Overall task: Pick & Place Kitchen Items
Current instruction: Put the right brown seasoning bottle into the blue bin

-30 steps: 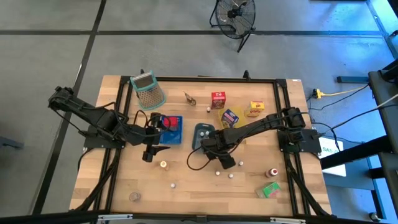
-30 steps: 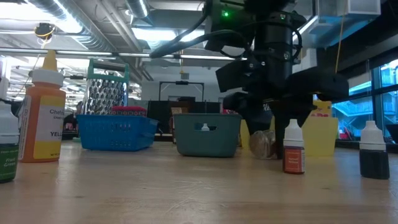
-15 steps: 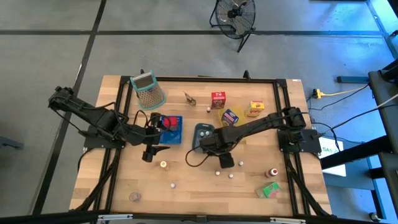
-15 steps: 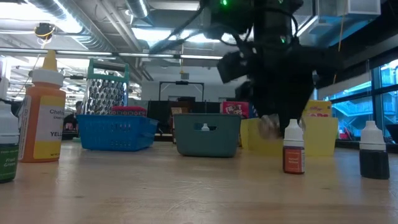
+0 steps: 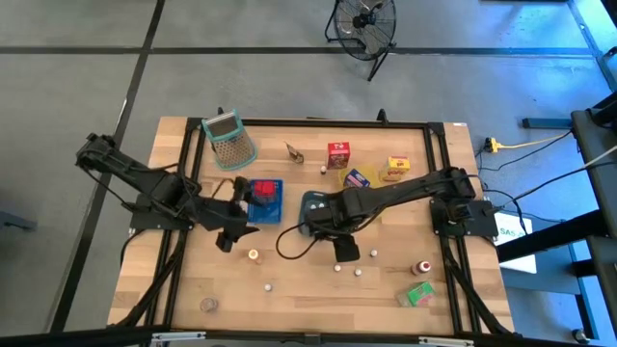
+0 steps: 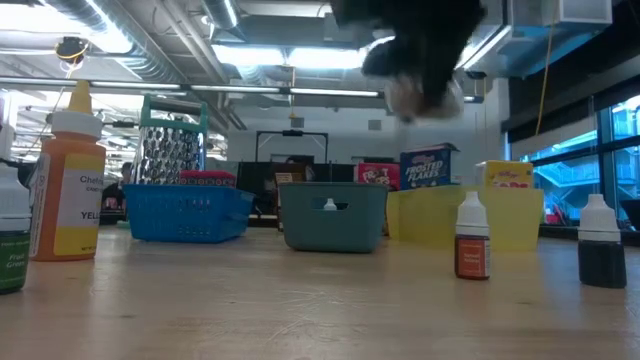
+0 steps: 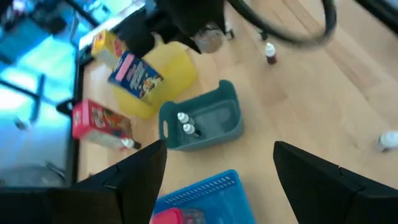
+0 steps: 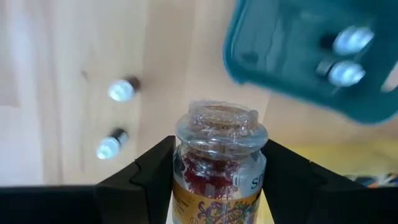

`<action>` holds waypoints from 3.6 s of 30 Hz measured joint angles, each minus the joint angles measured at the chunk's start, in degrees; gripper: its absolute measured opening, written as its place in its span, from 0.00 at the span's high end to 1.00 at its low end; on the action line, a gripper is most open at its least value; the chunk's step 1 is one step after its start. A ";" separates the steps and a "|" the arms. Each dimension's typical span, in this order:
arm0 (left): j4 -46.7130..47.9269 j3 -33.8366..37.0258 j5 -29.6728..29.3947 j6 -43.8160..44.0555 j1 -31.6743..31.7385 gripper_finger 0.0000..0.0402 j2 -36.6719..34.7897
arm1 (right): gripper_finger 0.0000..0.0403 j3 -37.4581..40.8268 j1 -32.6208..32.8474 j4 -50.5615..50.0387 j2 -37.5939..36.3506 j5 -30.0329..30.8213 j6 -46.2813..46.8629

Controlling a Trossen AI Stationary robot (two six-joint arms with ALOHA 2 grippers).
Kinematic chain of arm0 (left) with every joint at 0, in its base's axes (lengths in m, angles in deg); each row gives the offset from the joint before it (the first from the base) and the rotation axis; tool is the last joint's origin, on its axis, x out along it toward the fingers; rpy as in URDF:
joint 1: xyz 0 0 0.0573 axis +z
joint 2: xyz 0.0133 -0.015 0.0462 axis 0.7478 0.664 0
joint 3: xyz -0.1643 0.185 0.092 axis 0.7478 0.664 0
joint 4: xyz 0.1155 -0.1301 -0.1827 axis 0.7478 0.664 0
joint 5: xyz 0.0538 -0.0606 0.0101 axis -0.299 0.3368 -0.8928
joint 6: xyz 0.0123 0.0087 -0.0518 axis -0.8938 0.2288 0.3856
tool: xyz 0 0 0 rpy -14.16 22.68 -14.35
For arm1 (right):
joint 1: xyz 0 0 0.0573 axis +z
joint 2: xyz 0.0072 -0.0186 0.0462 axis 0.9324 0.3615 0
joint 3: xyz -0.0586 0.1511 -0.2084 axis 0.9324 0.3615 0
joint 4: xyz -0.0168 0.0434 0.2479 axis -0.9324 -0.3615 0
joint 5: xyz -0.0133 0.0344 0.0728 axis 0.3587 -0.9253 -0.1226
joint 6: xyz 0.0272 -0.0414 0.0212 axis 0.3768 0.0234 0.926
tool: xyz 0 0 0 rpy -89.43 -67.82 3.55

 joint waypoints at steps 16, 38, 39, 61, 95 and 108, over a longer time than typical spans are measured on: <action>-13.22 0.00 -34.49 -30.67 -13.50 0.27 15.91 | 0.50 -12.91 0.30 13.95 -0.01 -16.35 -12.52; -37.47 -0.02 -31.31 -60.55 -16.19 0.27 23.21 | 0.49 -12.91 0.15 16.43 -0.01 -17.73 -15.44; -37.53 -0.02 -29.68 -60.40 -15.46 0.27 23.21 | 0.49 -12.91 0.14 16.66 -0.01 -17.73 -15.44; -42.92 -0.02 -23.33 -65.04 -10.80 0.27 23.21 | 0.50 -12.91 0.13 17.29 -0.01 -17.53 -15.85; -45.00 -0.02 -9.49 -66.18 -5.50 0.33 23.19 | 0.49 -12.89 0.10 17.67 0.04 -17.55 -16.08; -44.62 0.07 -8.32 -64.51 -5.52 0.52 23.18 | 0.49 -12.89 0.13 17.55 0.04 -17.77 -16.07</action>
